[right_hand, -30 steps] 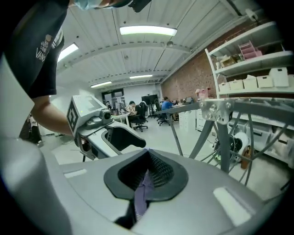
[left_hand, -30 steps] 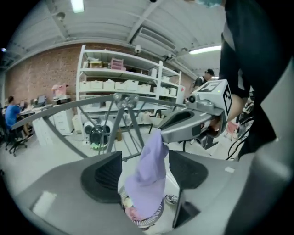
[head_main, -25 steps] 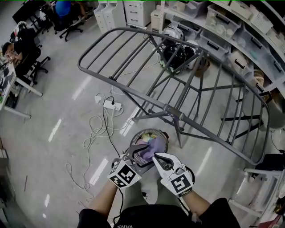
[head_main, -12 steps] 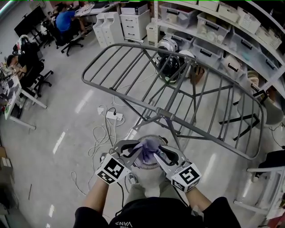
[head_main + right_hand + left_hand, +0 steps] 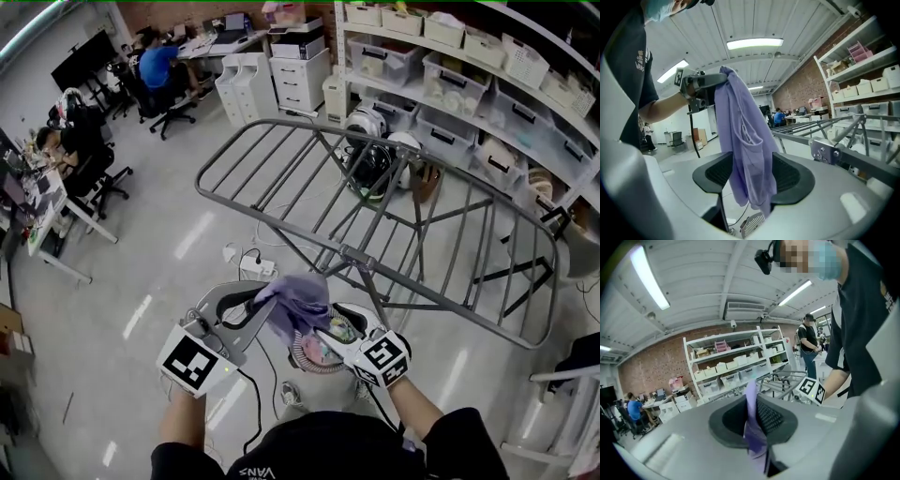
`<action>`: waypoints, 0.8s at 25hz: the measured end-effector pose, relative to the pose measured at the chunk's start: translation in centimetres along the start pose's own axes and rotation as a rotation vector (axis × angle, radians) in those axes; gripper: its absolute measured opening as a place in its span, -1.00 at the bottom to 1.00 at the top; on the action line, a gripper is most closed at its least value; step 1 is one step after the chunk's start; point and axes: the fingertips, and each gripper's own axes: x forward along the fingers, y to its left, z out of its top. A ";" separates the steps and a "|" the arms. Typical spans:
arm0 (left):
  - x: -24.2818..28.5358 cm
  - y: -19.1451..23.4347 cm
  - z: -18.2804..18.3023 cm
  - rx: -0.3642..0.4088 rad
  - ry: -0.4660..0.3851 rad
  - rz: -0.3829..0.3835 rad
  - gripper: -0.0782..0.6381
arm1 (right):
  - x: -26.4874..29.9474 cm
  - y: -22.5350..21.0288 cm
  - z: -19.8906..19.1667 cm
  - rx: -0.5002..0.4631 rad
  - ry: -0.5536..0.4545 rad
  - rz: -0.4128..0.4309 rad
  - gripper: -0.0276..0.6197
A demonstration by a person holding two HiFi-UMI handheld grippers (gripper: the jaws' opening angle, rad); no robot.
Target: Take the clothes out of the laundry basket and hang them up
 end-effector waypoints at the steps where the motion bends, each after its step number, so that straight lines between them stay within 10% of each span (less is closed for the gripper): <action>1: -0.4 0.1 0.5 0.002 -0.005 0.009 -0.70 | 0.6 0.1 0.0 -0.006 0.001 0.011 -0.13; 5: -1.8 0.6 1.2 0.007 -0.004 0.072 -0.70 | 2.2 0.1 1.2 -0.037 -0.012 0.057 -0.16; 9: -3.4 1.9 0.6 -0.020 0.007 0.172 -0.70 | 2.1 0.7 3.3 -0.122 -0.022 0.108 -0.78; 20: -6.3 1.5 -4.0 -0.085 0.049 0.465 -0.70 | 0.2 0.1 10.1 -0.256 -0.042 0.189 -0.84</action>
